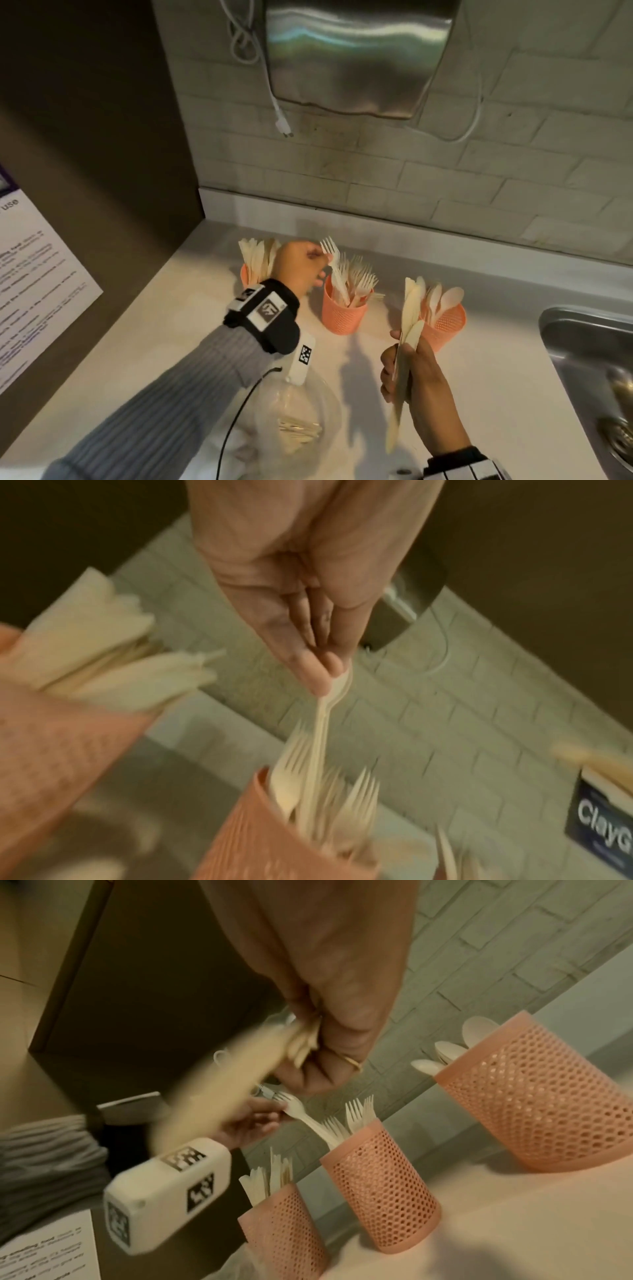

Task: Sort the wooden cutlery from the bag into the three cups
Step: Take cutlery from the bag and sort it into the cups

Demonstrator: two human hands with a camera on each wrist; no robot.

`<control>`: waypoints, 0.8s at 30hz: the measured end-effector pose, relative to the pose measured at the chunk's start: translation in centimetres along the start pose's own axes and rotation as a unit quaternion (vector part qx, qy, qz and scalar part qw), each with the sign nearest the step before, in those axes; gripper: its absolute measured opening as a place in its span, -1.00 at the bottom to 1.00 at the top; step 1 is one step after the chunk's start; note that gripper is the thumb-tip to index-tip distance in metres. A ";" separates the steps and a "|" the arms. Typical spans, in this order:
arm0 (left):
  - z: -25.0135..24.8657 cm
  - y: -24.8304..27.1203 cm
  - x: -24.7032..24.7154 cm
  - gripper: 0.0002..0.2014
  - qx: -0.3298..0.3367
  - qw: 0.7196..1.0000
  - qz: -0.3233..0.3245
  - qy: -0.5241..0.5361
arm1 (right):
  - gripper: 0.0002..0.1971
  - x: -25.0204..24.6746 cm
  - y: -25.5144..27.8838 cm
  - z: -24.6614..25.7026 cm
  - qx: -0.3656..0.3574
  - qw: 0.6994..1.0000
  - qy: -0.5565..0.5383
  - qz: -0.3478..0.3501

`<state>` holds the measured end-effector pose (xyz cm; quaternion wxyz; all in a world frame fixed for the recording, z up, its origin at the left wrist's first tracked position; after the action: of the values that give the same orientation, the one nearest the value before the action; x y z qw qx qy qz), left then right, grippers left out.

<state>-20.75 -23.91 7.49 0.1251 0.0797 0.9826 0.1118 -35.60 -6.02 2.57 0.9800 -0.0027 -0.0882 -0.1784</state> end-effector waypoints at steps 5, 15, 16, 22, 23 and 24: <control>1.4 0.6 1.1 -0.53 -0.036 0.998 0.053 -0.006 | -0.82 0.5 -0.8 3.9 -0.147 0.984 0.098 0.029; 8.8 10.0 -8.9 -0.89 0.005 0.995 0.057 -0.080 | -0.92 10.1 -9.1 7.6 -0.248 0.957 0.133 0.071; 10.8 10.8 -8.4 -0.87 -0.006 0.992 0.065 -0.109 | -0.93 11.8 -9.7 7.6 -0.254 0.955 0.139 0.070; 17.3 12.9 -5.7 -0.84 -0.011 0.978 0.106 -0.177 | -0.76 18.2 -12.4 3.7 -0.227 0.949 0.212 0.061; 17.4 13.0 -5.6 -0.81 -0.006 0.977 0.110 -0.180 | -0.81 19.0 -12.7 2.7 -0.218 0.932 0.278 0.079; 17.4 13.0 -5.6 -0.77 -0.002 0.976 0.113 -0.185 | -0.87 19.9 -12.9 1.6 -0.205 0.904 0.360 0.106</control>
<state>-9.11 -8.95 -4.55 0.2916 0.2094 0.9268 0.1100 -22.08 -25.02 7.27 0.9359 -0.1479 0.3103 -0.0767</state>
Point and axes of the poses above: each hand's wrist, its own y-axis away from the middle knuckle, its own x-axis out of the palm, z = x × y, the point moved 8 cm from there along -y, towards the middle knuckle, and after that the axes turned 10 degrees about -x, right-handed, at the moved point
